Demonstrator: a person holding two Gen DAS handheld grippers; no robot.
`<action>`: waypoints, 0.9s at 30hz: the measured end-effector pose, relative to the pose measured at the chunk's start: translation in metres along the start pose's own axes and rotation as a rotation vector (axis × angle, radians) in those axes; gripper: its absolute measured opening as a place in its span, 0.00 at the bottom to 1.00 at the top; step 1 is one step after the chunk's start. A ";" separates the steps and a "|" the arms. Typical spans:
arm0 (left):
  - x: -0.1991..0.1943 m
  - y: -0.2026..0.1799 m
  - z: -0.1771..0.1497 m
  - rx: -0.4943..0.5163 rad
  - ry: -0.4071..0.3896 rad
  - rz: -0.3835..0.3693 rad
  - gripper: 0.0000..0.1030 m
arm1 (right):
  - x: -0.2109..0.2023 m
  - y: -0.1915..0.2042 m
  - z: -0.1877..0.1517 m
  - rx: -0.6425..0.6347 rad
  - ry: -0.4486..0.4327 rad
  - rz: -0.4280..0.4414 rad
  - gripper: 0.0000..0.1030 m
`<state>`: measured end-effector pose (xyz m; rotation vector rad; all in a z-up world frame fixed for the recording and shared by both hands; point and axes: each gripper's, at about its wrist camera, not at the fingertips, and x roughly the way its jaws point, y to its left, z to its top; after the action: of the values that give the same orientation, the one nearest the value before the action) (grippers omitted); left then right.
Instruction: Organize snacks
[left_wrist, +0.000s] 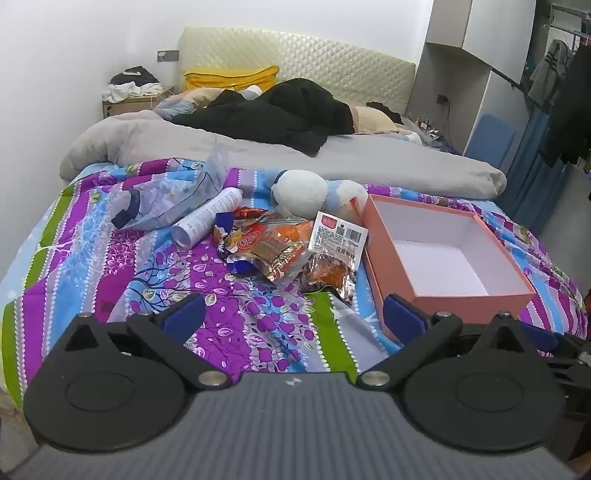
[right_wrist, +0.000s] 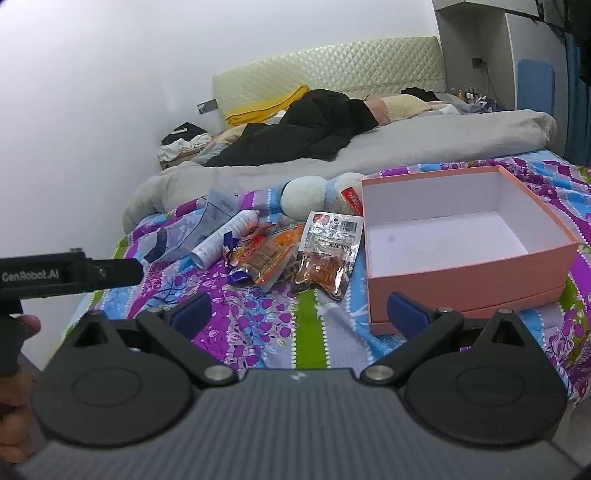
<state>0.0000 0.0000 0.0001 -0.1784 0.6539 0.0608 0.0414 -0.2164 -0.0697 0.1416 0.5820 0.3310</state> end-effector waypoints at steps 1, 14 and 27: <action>0.000 0.000 0.000 0.001 -0.001 0.000 1.00 | 0.000 0.000 0.000 -0.001 -0.002 -0.002 1.00; 0.009 -0.003 -0.005 0.009 0.016 -0.024 1.00 | -0.003 0.002 0.002 -0.013 0.008 -0.026 1.00; 0.019 -0.006 0.002 -0.006 0.042 0.009 1.00 | 0.004 -0.008 0.003 0.019 0.014 -0.024 1.00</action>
<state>0.0170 -0.0054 -0.0094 -0.1826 0.6967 0.0672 0.0479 -0.2225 -0.0713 0.1507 0.6008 0.3038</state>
